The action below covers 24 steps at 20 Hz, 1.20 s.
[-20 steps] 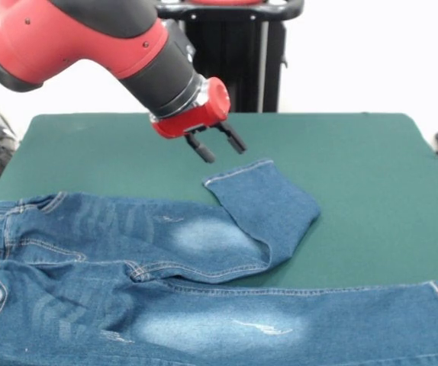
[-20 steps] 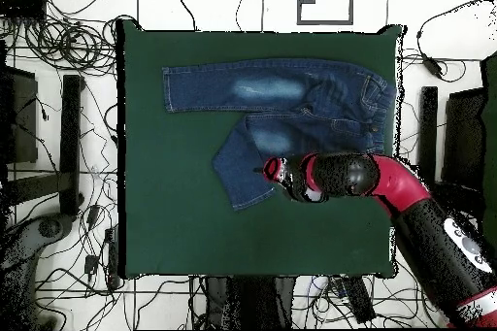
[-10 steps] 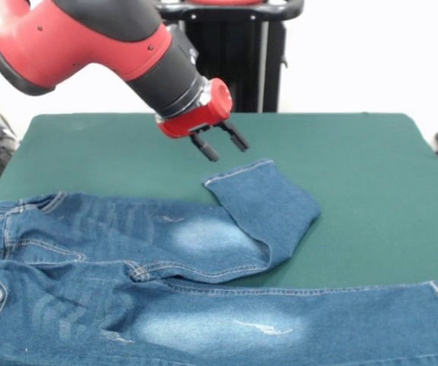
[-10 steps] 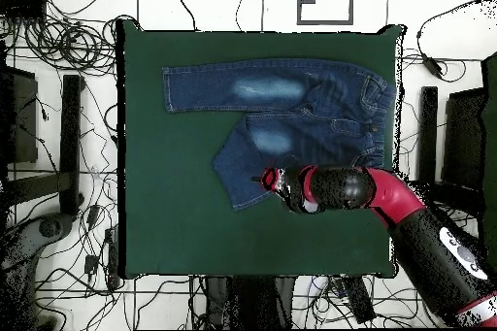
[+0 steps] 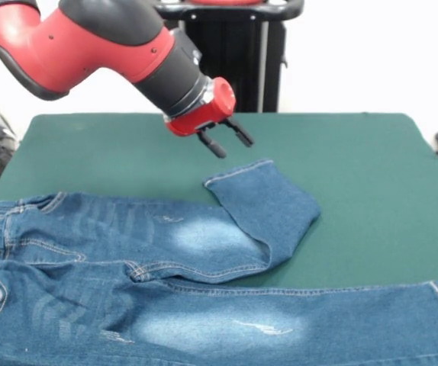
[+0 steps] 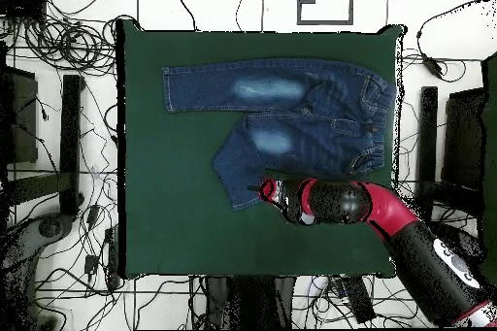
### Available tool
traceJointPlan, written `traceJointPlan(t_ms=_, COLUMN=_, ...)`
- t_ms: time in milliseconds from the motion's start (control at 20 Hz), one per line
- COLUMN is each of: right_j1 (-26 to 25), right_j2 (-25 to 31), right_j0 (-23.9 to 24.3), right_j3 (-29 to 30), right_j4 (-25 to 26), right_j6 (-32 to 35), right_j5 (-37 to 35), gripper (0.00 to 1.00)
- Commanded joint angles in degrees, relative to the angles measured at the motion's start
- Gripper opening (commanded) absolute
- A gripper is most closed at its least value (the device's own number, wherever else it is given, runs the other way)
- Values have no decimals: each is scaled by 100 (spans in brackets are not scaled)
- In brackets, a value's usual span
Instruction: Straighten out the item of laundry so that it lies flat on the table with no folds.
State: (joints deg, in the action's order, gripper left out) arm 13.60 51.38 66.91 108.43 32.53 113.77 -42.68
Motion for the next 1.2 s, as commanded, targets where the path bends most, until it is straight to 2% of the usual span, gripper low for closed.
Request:
traceJointPlan(t_ms=50, right_j1=-475, right_j2=-64, right_j0=4, right_j3=298, right_j4=397, right_j6=-1052, right_j5=387, gripper=100)
traceJointPlan(t_ms=450, right_j1=-622, right_j2=-51, right_j0=260, right_j3=288, right_j4=556, right_j6=-1132, right_j5=306, gripper=100)
traceJointPlan(t_ms=900, right_j1=-865, right_j2=-161, right_j0=136, right_j3=-51, right_j4=832, right_j6=-909, right_j5=435, gripper=100)
traceJointPlan(t_ms=1200, right_j1=-770, right_j2=-411, right_j0=-175, right_j3=-313, right_j4=1013, right_j6=-93, right_j5=920, gripper=100)
